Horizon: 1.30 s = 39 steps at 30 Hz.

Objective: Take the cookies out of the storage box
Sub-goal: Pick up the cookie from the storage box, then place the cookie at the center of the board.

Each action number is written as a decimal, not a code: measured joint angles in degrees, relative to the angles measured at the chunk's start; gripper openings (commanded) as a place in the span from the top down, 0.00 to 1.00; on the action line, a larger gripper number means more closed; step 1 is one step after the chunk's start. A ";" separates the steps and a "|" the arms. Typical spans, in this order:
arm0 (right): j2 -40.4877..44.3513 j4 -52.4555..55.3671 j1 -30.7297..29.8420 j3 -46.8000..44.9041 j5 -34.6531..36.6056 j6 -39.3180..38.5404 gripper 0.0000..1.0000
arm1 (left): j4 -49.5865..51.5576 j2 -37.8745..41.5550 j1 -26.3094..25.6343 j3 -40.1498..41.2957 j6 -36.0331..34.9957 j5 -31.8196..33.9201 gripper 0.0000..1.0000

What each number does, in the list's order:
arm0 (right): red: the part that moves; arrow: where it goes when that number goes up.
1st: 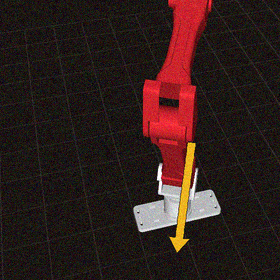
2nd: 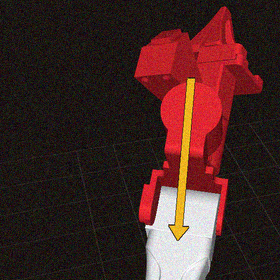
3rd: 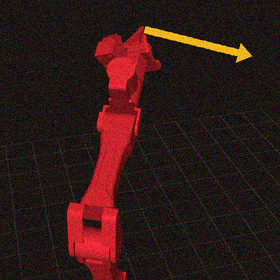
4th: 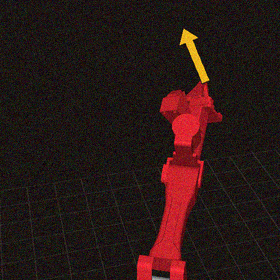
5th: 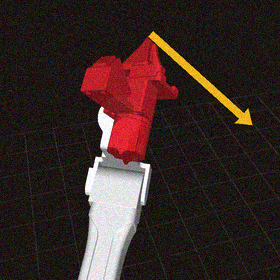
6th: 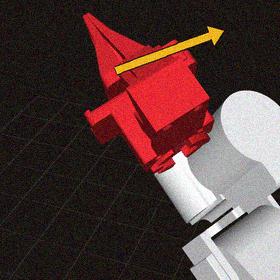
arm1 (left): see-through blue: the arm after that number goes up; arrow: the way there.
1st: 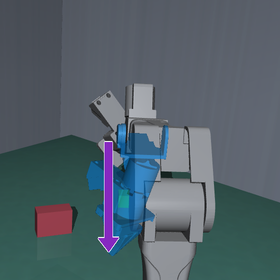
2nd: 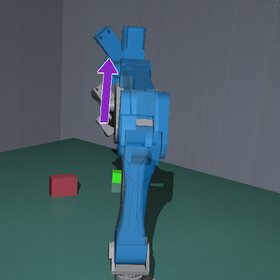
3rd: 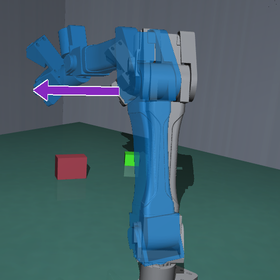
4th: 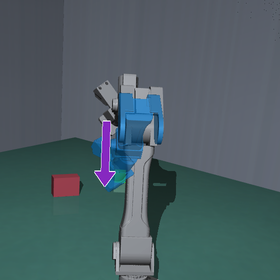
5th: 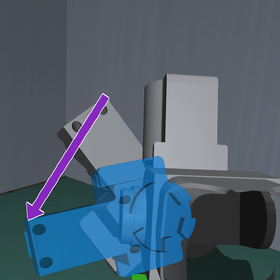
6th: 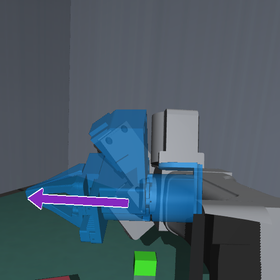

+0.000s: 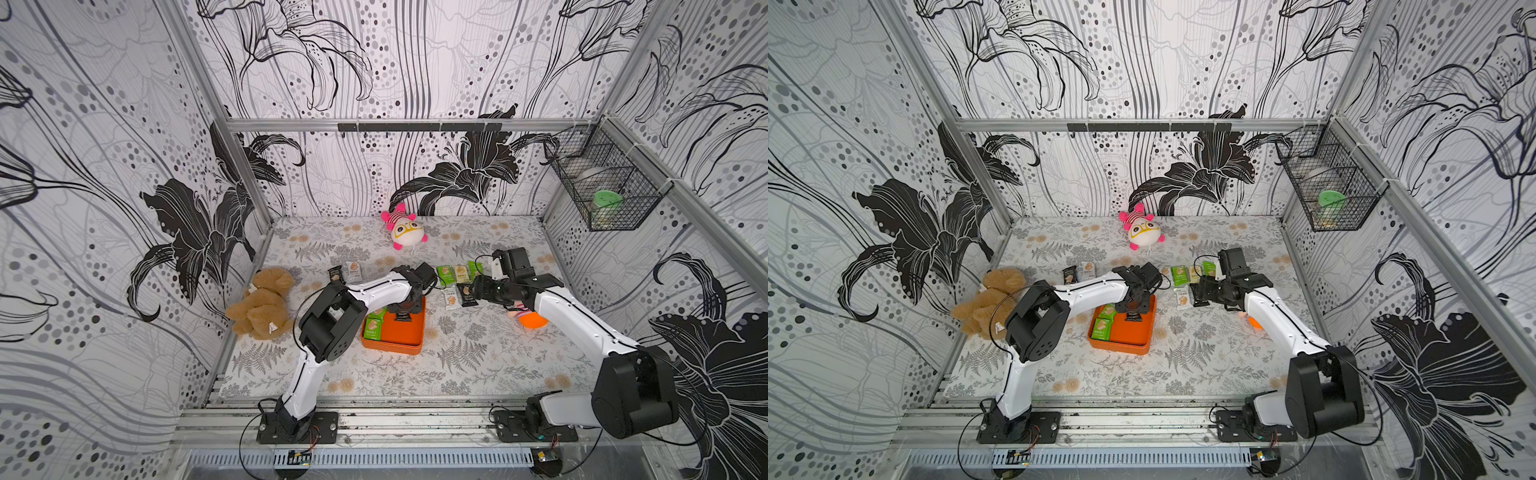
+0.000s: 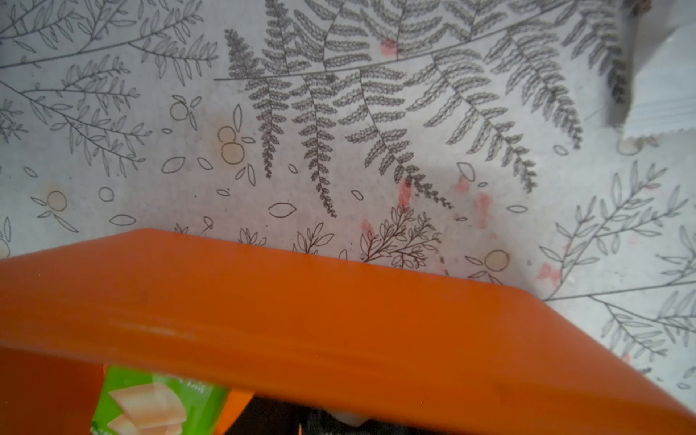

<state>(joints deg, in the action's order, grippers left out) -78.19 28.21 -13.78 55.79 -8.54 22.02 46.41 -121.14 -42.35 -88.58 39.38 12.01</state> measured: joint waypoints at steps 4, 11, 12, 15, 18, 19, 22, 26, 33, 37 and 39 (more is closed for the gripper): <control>0.00 -0.02 0.00 0.00 0.00 0.00 0.30 | -0.15 0.02 0.00 0.09 -0.09 0.00 0.60; 0.00 -0.02 0.00 0.00 -0.02 0.00 0.30 | -0.02 1.36 0.00 1.60 -0.17 -0.02 0.60; 0.00 0.00 0.00 0.02 -0.02 0.02 0.30 | 0.07 1.95 0.00 2.23 -0.20 -0.04 0.60; 0.00 0.02 0.00 0.13 -0.07 0.48 0.30 | 0.61 4.76 0.00 4.02 -0.20 -0.11 0.60; -0.02 0.00 0.00 0.52 -0.33 1.09 0.30 | 0.94 8.76 0.00 5.86 -0.17 -0.20 0.60; -0.04 -0.02 0.00 0.66 -0.50 1.11 0.30 | 1.01 10.19 0.00 6.27 -0.17 -0.22 0.60; -0.39 -0.17 0.00 1.11 -0.96 1.27 0.30 | 1.11 14.03 0.00 6.97 -0.13 -0.17 0.60; -1.49 -0.35 0.00 1.90 -1.75 1.31 0.30 | 1.44 17.62 0.00 7.08 0.07 0.13 0.60; -4.46 -1.27 0.00 3.63 -3.10 1.31 0.30 | 2.69 22.05 1.77 9.18 0.22 1.55 0.60; -6.05 -2.01 0.00 4.68 -3.87 1.36 0.30 | 3.50 24.98 6.16 12.28 -0.44 2.29 0.60; -6.56 -2.38 0.00 5.05 -3.98 1.44 0.30 | 3.80 26.29 9.01 13.55 -1.14 2.51 0.60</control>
<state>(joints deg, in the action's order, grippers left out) -84.75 25.82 -13.78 60.84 -12.51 23.46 50.22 -94.85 -33.34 -75.02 38.24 14.52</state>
